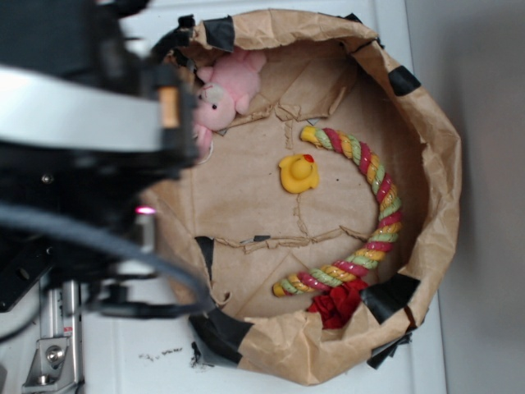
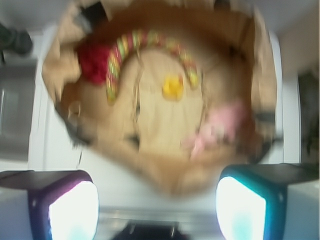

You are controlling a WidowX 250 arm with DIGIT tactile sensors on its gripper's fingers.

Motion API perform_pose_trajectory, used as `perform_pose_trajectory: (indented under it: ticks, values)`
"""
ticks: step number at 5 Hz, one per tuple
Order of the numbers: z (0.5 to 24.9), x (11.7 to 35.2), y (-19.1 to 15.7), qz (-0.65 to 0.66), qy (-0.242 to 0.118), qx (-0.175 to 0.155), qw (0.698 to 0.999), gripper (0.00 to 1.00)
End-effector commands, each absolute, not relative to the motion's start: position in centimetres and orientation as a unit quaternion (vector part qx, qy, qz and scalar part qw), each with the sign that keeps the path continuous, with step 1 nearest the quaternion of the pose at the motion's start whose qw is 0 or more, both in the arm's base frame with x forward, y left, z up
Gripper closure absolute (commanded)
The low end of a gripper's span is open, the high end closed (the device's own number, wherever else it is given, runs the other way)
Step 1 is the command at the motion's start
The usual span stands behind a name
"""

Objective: Grab the yellow duck.

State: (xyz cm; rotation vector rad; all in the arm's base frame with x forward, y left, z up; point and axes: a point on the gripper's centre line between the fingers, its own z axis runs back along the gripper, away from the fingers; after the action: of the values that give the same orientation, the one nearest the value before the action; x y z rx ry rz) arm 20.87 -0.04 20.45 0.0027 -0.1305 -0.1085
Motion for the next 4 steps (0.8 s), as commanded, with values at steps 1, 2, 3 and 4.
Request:
perform_pose_trajectory:
  ticks: [1,2,3,4]
  values:
    - [13.7,27.0,3.5,-0.129,-0.097,0.012,0.987,0.0]
    - [10.2,28.3,5.7,-0.142,-0.09,0.026,0.985,0.0]
    - [6.4,29.1,6.6,-0.149,-0.083,-0.009,0.985,0.0]
    - [6.4,29.1,6.6,-0.149,-0.083,-0.009,0.985,0.0]
